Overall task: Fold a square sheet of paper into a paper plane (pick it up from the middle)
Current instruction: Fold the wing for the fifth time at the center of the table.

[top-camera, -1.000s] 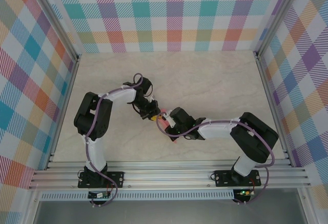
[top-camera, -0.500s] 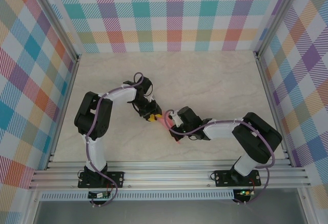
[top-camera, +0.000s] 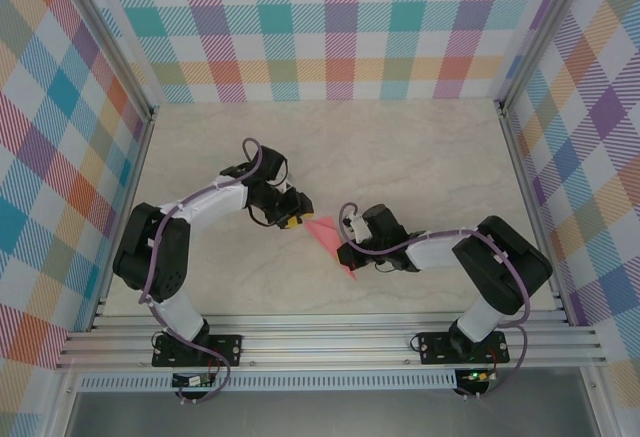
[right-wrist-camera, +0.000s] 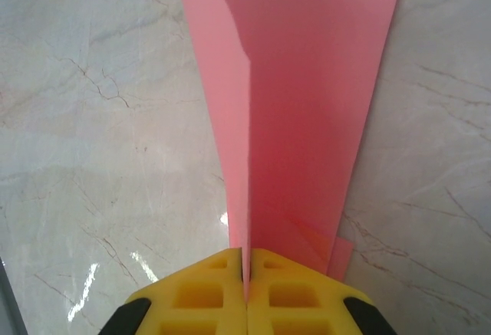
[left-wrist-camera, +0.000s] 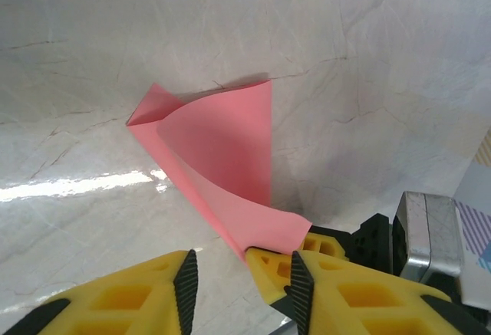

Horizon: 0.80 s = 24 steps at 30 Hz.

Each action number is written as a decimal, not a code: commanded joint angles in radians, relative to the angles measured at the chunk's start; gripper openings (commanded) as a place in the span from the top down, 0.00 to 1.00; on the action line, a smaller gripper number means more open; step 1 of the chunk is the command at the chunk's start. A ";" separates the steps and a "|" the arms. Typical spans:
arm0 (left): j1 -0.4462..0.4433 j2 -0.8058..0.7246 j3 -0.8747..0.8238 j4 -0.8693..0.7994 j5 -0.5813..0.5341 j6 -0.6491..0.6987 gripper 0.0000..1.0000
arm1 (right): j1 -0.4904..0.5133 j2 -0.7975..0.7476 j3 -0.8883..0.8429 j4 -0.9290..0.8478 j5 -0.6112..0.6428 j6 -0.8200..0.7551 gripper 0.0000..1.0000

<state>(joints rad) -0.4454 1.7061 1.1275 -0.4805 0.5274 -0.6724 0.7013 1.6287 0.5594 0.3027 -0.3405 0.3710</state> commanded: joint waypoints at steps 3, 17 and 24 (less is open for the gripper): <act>-0.029 -0.050 -0.096 0.165 0.047 -0.055 0.69 | -0.006 0.041 0.045 -0.048 -0.079 0.027 0.94; -0.132 -0.052 -0.263 0.605 0.017 -0.241 0.70 | -0.010 0.069 0.108 -0.155 -0.093 0.072 0.96; -0.162 0.002 -0.276 0.687 -0.018 -0.266 0.70 | -0.010 0.074 0.113 -0.170 -0.102 0.082 0.95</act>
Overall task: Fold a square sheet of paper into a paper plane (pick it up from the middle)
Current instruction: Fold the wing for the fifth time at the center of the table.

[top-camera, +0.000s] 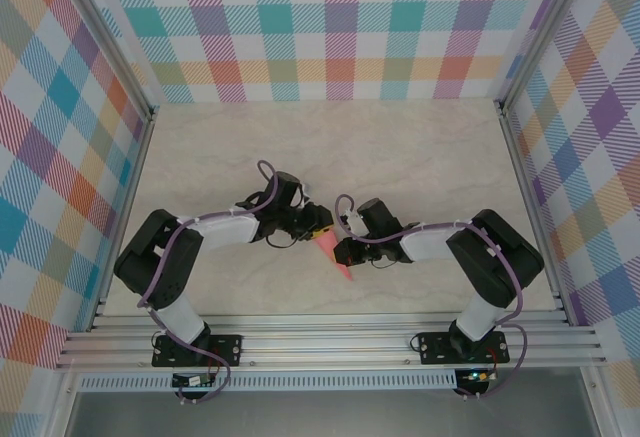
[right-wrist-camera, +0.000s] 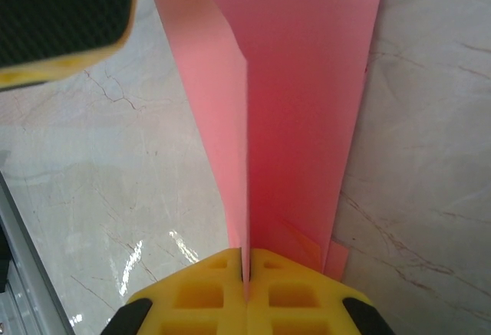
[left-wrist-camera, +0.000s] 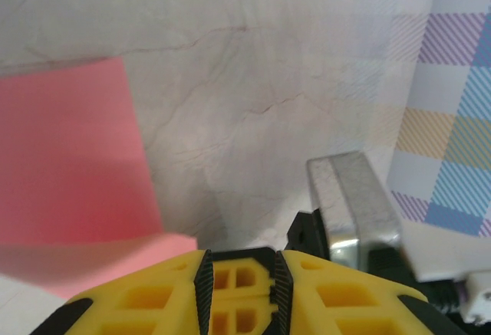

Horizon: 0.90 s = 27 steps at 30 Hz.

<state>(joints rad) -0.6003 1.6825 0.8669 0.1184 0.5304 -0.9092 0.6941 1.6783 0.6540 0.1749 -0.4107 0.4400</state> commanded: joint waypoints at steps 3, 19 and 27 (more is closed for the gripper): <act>-0.010 0.049 -0.015 0.106 -0.016 -0.030 0.70 | -0.004 0.031 0.025 -0.046 -0.036 0.015 0.95; -0.026 -0.121 -0.160 0.164 -0.107 0.003 0.69 | -0.014 0.059 0.046 -0.053 -0.071 0.056 0.96; -0.049 -0.036 -0.141 0.230 -0.065 0.000 0.70 | -0.023 0.065 0.047 -0.059 -0.076 0.071 0.95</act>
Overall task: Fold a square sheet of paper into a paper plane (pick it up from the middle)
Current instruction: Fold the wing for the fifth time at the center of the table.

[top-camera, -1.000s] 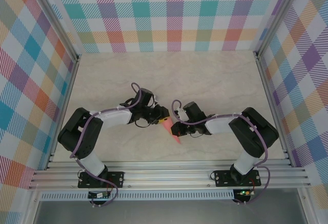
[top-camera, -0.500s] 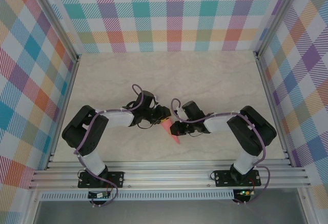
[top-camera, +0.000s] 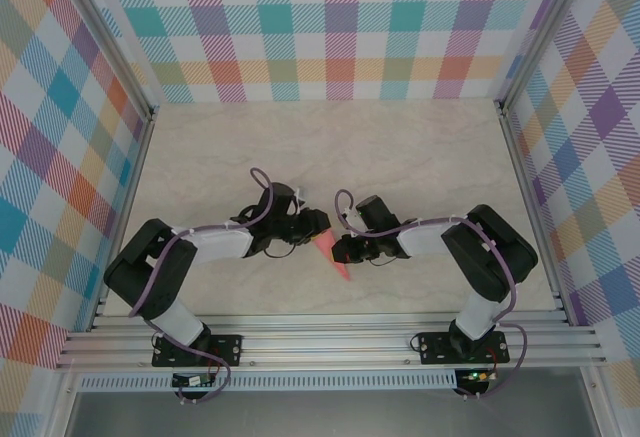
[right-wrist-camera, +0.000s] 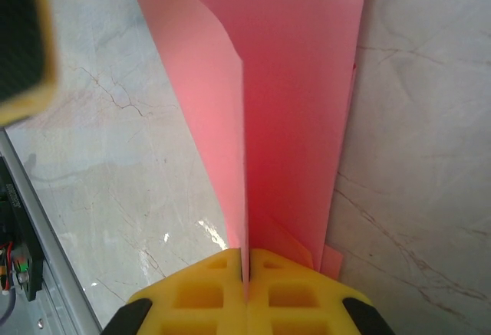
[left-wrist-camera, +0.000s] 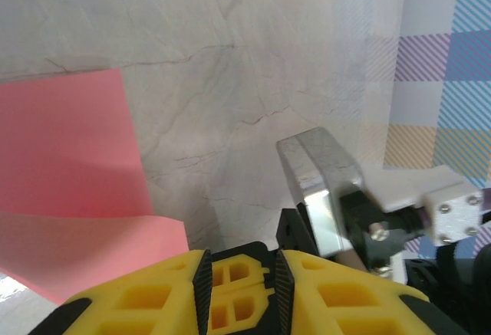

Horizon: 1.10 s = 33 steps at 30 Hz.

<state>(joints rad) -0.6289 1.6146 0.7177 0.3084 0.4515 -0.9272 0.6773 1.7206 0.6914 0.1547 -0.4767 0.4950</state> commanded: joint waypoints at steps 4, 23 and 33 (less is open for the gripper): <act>-0.029 0.069 0.014 0.052 0.007 0.019 0.71 | -0.008 0.028 0.015 -0.041 -0.016 0.023 0.95; -0.028 0.186 0.015 0.006 -0.028 0.097 0.74 | -0.010 0.008 0.063 -0.107 -0.042 0.035 0.84; -0.028 0.176 -0.010 0.003 -0.030 0.111 0.74 | -0.010 -0.114 0.049 -0.165 -0.018 0.061 0.78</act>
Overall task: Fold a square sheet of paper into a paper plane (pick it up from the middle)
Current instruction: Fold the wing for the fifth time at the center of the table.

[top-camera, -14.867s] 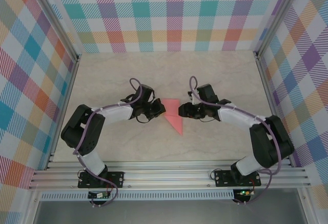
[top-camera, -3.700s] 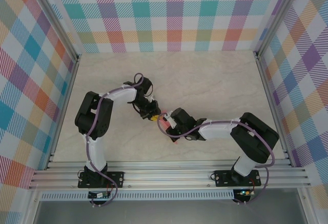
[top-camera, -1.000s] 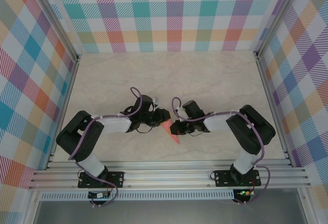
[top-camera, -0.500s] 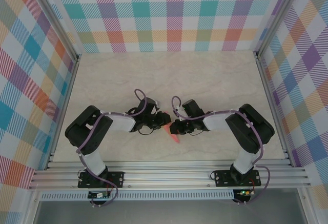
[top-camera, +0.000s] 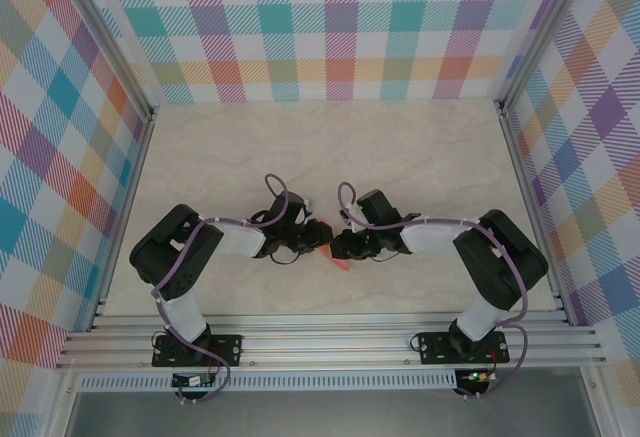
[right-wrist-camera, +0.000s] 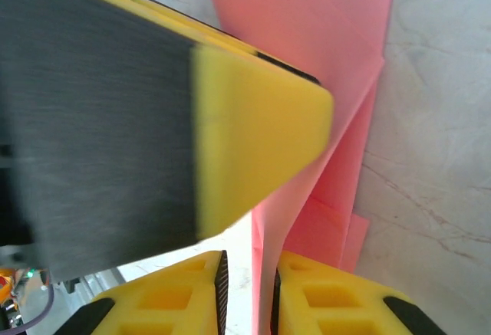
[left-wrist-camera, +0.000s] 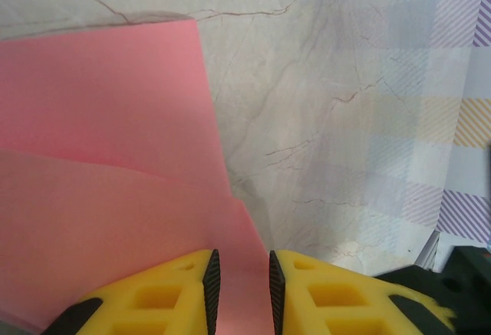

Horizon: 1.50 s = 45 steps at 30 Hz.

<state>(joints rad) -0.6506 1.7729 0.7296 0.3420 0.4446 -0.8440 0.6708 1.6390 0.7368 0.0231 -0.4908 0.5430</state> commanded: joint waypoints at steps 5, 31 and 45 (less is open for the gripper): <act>-0.006 0.006 -0.024 -0.030 -0.027 0.016 0.74 | -0.004 -0.007 -0.024 -0.021 -0.026 0.004 0.89; 0.012 -0.041 -0.049 0.040 0.000 -0.073 0.72 | -0.016 -0.011 -0.032 -0.037 -0.049 0.014 0.71; 0.011 -0.040 -0.046 0.040 0.002 -0.072 0.72 | -0.045 0.001 -0.038 -0.037 -0.146 0.010 0.91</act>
<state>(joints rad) -0.6456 1.7546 0.6971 0.3801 0.4446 -0.9203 0.6281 1.6459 0.6956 -0.0071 -0.5789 0.5659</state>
